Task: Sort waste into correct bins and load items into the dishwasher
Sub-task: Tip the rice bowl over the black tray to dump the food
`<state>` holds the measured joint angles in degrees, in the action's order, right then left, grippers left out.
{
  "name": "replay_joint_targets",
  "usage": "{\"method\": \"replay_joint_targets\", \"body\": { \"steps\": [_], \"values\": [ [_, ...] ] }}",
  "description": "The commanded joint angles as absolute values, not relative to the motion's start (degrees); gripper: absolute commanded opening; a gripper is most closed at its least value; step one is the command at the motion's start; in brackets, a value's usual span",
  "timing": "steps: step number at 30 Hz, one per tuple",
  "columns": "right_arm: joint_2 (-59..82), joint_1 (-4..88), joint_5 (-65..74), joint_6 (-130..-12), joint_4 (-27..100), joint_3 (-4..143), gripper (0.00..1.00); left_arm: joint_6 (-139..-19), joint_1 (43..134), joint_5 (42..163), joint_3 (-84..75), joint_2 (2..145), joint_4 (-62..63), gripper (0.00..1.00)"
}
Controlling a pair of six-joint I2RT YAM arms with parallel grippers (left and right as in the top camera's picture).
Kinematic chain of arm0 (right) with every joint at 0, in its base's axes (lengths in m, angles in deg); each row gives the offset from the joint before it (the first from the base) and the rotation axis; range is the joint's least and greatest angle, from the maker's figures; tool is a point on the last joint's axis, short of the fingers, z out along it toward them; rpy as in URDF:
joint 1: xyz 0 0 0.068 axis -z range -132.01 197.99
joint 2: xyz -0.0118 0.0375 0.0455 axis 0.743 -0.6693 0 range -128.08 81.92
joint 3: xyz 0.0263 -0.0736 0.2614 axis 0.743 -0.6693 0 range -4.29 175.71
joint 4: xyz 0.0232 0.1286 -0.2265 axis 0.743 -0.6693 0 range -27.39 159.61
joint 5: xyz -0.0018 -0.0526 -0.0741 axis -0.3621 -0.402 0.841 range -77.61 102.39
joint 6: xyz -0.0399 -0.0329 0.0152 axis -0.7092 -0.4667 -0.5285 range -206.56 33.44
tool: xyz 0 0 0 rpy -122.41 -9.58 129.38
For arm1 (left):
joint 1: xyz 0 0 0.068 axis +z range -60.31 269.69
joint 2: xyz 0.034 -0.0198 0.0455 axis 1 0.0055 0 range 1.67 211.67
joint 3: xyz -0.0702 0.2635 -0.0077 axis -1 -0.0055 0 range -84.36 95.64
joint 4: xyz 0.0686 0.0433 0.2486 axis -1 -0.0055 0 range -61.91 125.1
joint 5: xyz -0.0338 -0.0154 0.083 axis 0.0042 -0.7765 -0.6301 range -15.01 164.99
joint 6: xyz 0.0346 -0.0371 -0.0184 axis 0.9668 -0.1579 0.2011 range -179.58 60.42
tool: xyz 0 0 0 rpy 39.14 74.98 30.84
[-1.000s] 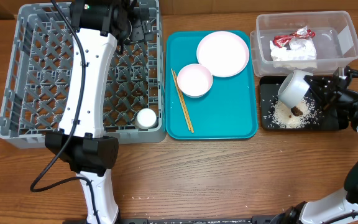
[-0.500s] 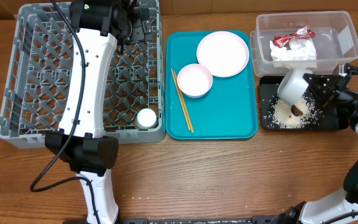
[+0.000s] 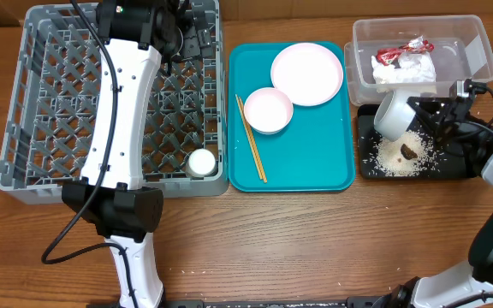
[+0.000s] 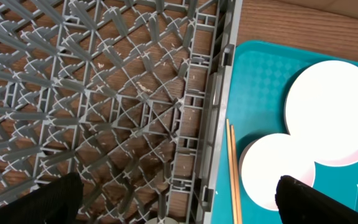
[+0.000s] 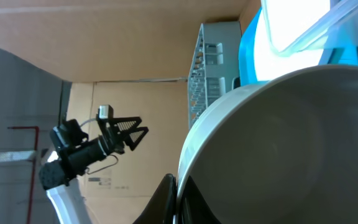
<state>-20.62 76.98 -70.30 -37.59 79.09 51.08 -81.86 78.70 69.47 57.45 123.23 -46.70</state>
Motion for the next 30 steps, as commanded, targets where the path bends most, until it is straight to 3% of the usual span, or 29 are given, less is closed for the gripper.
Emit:
{"method": "replay_joint_targets", "body": {
  "steps": [1,4,11,19,21,25,30],
  "values": [
    [-17.71,77.09,-75.18,-21.72,81.95,51.32,0.04,-81.40,78.81,70.20,58.24,122.40,-47.12,1.00],
    [-17.71,77.25,-77.19,-14.77,90.43,51.32,0.04,-81.40,78.81,70.28,58.24,122.40,-47.12,1.00],
    [-17.41,77.40,-76.86,-6.53,90.80,51.32,0.04,-81.40,78.81,71.66,58.24,122.40,-47.34,1.00],
    [-17.38,77.66,-75.11,0.18,102.30,51.32,0.04,-81.43,78.81,72.12,58.24,122.40,-47.32,1.00],
    [-17.38,77.46,-75.05,0.25,109.19,51.32,0.04,-81.40,78.81,72.10,58.24,122.40,-47.45,1.00],
    [-17.01,72.22,-77.34,7.79,137.38,51.74,0.04,-81.43,78.81,72.12,58.24,122.40,-47.10,1.00],
    [-16.84,63.37,-77.30,6.28,140.03,52.57,0.04,-81.40,78.86,73.69,58.24,122.40,-46.73,1.00]
  ]
}}
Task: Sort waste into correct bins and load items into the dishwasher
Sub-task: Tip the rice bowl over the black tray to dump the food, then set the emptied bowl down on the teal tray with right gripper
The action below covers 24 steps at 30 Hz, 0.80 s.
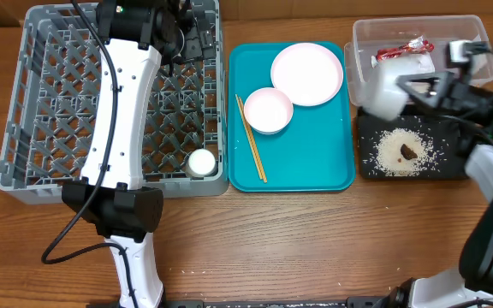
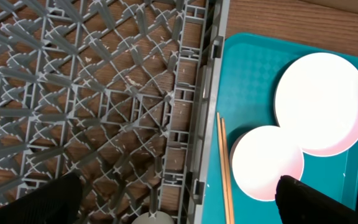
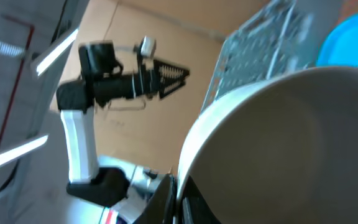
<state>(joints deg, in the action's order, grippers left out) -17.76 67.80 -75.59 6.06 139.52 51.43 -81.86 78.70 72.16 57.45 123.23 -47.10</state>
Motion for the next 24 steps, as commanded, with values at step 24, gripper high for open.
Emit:
{"method": "replay_joint_targets", "body": {
  "steps": [24],
  "values": [
    [-16.82,50.78,-57.89,-21.61,101.75,53.81,0.04,-81.40,78.83,74.04,58.24,122.40,-46.62,1.00]
  ]
}}
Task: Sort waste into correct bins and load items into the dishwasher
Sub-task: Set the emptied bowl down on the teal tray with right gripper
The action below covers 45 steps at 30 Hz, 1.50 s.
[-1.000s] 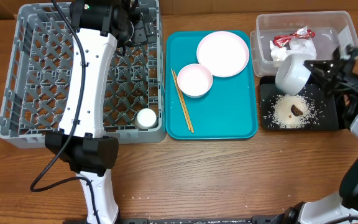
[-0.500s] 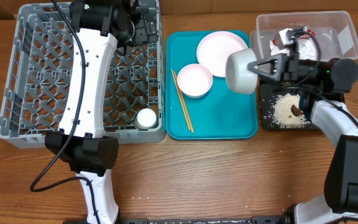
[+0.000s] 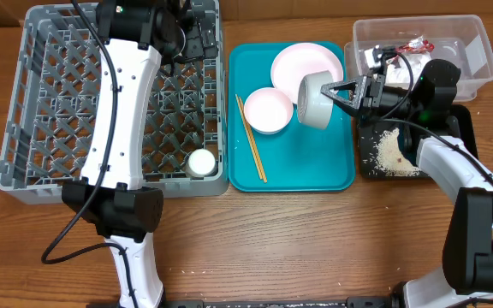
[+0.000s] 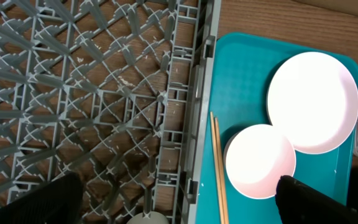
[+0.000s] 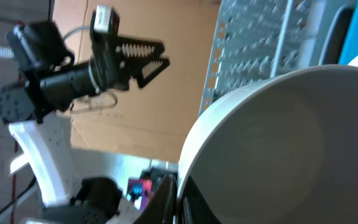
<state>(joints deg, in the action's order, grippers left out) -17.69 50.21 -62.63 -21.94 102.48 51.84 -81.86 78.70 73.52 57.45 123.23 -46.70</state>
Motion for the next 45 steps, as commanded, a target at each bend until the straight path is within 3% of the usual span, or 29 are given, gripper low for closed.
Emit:
{"method": "replay_joint_targets", "body": {
  "steps": [1,4,8,11,13,16,27,45],
  "values": [
    [-16.82,51.45,-54.98,-17.74,101.43,54.47,0.04,-81.43,78.83,74.06,58.24,122.40,-46.60,1.00],
    [-16.82,52.83,-51.90,-15.47,93.89,57.16,0.04,-81.40,78.83,74.06,58.24,122.40,-47.03,1.00],
    [-16.75,51.87,-43.40,-37.28,60.73,64.96,0.04,-81.40,78.83,74.04,58.24,122.40,-47.16,1.00],
    [-16.09,49.84,-37.45,-45.87,47.48,70.95,0.04,-81.40,78.83,74.04,58.24,122.40,-47.38,1.00],
    [-15.68,46.38,-26.04,-53.10,33.15,78.55,0.04,-81.40,78.83,74.04,58.24,122.40,-47.32,1.00],
    [-15.68,40.99,-11.92,-57.19,22.61,85.33,0.04,-81.40,78.83,74.04,58.24,122.40,-47.34,1.00],
    [-17.41,25.10,18.09,-60.06,11.51,85.77,0.04,-79.26,78.79,75.33,58.24,122.40,-47.34,1.00],
    [-28.79,19.59,12.21,-60.01,13.85,85.77,0.04,-76.25,78.79,76.32,58.24,122.42,-47.40,1.00]
  ]
}}
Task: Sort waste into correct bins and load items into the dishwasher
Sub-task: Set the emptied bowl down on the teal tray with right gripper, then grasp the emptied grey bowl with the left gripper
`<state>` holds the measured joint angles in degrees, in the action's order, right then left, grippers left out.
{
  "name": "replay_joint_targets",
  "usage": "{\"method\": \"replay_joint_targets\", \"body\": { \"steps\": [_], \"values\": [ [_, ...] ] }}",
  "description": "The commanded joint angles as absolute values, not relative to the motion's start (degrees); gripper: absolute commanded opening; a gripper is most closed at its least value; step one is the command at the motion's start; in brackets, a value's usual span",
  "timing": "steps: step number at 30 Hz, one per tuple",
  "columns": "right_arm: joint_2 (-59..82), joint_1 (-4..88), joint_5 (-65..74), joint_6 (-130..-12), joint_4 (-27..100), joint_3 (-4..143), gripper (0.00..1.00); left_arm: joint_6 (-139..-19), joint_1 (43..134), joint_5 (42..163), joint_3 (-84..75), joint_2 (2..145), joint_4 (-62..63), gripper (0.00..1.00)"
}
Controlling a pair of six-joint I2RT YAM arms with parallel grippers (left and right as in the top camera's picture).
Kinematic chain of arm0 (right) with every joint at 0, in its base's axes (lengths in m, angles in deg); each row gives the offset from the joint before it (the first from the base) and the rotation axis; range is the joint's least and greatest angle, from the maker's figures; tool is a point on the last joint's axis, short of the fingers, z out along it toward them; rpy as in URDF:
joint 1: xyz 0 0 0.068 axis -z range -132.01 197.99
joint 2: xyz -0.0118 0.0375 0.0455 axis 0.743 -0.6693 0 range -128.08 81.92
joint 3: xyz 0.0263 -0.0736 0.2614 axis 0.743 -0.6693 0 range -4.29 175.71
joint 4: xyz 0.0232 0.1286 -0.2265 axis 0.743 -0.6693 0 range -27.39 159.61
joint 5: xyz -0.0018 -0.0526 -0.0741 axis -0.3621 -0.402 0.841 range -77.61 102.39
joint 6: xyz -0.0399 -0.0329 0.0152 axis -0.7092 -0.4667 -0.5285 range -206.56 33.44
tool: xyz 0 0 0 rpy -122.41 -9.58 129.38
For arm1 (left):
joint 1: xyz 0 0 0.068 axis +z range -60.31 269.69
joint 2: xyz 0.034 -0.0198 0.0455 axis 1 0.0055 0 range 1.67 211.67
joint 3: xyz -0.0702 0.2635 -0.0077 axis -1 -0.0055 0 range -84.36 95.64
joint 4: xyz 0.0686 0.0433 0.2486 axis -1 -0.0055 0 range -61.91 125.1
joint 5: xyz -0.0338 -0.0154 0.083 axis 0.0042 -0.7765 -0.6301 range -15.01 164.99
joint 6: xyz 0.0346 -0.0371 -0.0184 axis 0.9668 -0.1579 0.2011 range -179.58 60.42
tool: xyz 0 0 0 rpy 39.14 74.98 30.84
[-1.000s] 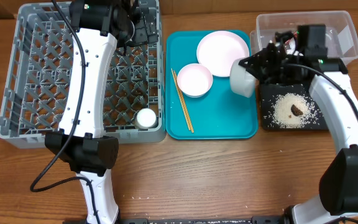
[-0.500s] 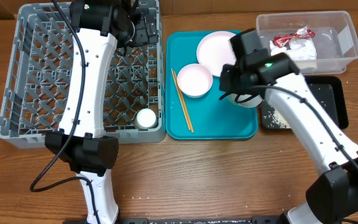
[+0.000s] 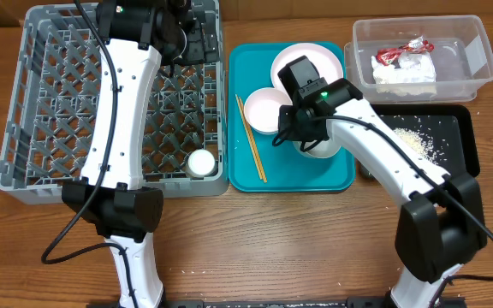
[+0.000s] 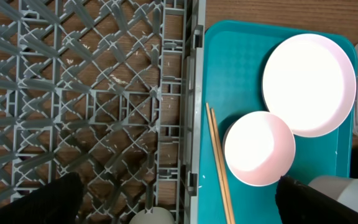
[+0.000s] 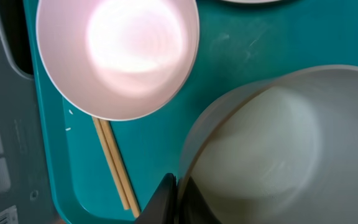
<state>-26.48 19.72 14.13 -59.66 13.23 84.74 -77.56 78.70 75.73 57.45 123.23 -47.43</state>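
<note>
My right gripper is shut on the rim of a white bowl, mouth up, at the front right of the teal tray; whether the bowl touches the tray I cannot tell. In the overhead view the white bowl sits under my right gripper, beside a pink bowl. A pink plate lies behind them. Wooden chopsticks lie left of the pink bowl. My left gripper hangs open above the right edge of the grey dish rack, holding nothing.
A white cup stands in the rack's front right corner. A clear bin with wrappers and tissue stands at the back right. In front of it lies a black tray with scattered rice.
My right gripper held the white bowl tilted on its side above the tray's right part; now the bowl is mouth up and low at the tray's front right. The left wrist view shifted slightly toward the tray.
The white bowl was first tipped over the black tray, with rice and a dark scrap below it. It then hung raised near the clear bin, then sideways over the teal tray. Now it is upright beside the pink bowl. The left gripper stayed open over the rack.
</note>
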Motion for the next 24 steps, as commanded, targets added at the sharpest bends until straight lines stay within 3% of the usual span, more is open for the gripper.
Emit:
{"method": "replay_joint_targets", "body": {
  "steps": [1,3,5,6,7,14,18,24],
  "values": [
    [-30.26,19.59,10.48,-59.97,14.46,85.77,0.05,-76.20,78.83,76.29,58.24,122.42,-47.45,1.00],
    [-30.76,19.61,9.85,-59.95,14.79,85.77,0.12,-75.81,78.83,76.29,58.24,122.42,-47.43,1.00],
    [-30.76,19.63,9.67,-59.16,14.92,85.77,0.24,-75.81,78.83,76.25,58.24,122.42,-47.40,1.00],
    [-30.76,19.74,9.56,-58.44,15.07,85.77,0.36,-75.79,78.79,76.23,58.24,122.42,-47.40,1.00],
    [-30.76,19.76,9.19,-58.46,15.16,85.77,0.39,-75.81,78.77,76.27,58.24,122.42,-47.40,1.00],
    [-27.92,23.32,4.82,-54.74,14.04,89.40,0.45,-75.83,78.77,76.36,58.24,122.42,-47.45,1.00],
    [-22.13,31.19,4.77,-49.80,10.26,92.76,0.49,-75.85,77.72,77.23,58.11,122.44,-48.06,1.00],
    [-17.08,44.26,4.75,-49.83,6.37,92.96,0.66,-75.85,73.59,78.59,55.79,122.68,-48.02,0.95]
  ]
}}
